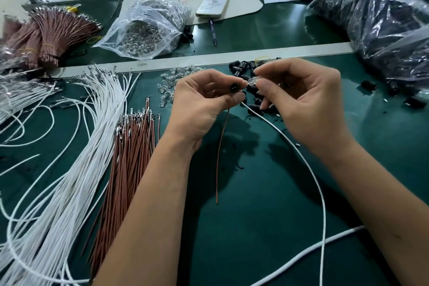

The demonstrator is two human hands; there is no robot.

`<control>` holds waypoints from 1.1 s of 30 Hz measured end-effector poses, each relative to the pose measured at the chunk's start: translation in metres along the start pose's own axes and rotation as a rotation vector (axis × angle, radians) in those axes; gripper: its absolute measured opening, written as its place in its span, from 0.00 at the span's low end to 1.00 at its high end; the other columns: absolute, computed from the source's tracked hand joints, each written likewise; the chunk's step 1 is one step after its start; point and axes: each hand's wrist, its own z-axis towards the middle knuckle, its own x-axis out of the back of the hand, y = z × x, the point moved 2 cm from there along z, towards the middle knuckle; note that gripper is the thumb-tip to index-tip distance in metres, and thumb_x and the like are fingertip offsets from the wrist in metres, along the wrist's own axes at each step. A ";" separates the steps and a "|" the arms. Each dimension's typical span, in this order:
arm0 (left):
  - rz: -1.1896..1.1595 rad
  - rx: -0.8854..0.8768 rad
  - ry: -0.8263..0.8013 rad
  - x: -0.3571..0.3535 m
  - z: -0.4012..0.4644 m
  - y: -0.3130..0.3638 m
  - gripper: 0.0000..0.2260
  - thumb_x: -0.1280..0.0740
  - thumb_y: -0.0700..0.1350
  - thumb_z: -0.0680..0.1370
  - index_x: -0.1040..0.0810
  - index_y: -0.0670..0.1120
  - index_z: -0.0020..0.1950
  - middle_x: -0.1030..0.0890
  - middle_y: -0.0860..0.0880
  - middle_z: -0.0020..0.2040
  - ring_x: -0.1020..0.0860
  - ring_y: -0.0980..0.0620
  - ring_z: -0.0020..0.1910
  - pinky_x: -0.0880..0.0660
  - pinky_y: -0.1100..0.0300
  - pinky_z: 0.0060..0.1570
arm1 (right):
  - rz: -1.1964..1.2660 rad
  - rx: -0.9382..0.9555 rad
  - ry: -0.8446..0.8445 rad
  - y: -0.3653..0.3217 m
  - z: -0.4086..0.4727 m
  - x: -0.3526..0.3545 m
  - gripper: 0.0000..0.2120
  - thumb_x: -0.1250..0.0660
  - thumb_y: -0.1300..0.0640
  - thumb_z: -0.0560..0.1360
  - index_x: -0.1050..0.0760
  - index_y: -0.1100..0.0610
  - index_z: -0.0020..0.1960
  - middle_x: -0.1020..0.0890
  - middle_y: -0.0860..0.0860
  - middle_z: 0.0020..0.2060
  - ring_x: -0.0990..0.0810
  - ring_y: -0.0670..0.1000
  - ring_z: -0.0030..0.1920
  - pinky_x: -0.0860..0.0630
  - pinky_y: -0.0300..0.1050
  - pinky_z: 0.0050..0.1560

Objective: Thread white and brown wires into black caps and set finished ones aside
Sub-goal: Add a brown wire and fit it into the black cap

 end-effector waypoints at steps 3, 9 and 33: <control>0.005 -0.011 -0.009 0.001 0.001 0.000 0.12 0.25 0.26 0.68 0.18 0.42 0.41 0.14 0.48 0.41 0.16 0.53 0.43 0.21 0.61 0.48 | -0.059 0.082 -0.007 -0.003 -0.001 -0.001 0.03 0.25 0.64 0.77 0.16 0.61 0.51 0.15 0.52 0.42 0.16 0.53 0.32 0.21 0.45 0.35; 0.047 -0.041 -0.053 0.001 0.003 -0.003 0.13 0.24 0.26 0.68 0.16 0.44 0.42 0.14 0.46 0.40 0.17 0.50 0.40 0.21 0.59 0.48 | -0.220 0.217 -0.069 -0.010 -0.002 -0.005 0.03 0.25 0.65 0.78 0.15 0.63 0.51 0.16 0.53 0.43 0.17 0.49 0.39 0.19 0.49 0.41; 0.054 0.000 -0.138 -0.004 0.001 -0.007 0.08 0.23 0.32 0.67 0.17 0.43 0.40 0.14 0.42 0.42 0.16 0.48 0.41 0.19 0.55 0.51 | -0.222 0.145 -0.221 0.002 0.003 0.015 0.03 0.24 0.69 0.75 0.16 0.65 0.48 0.15 0.54 0.41 0.15 0.48 0.35 0.18 0.42 0.38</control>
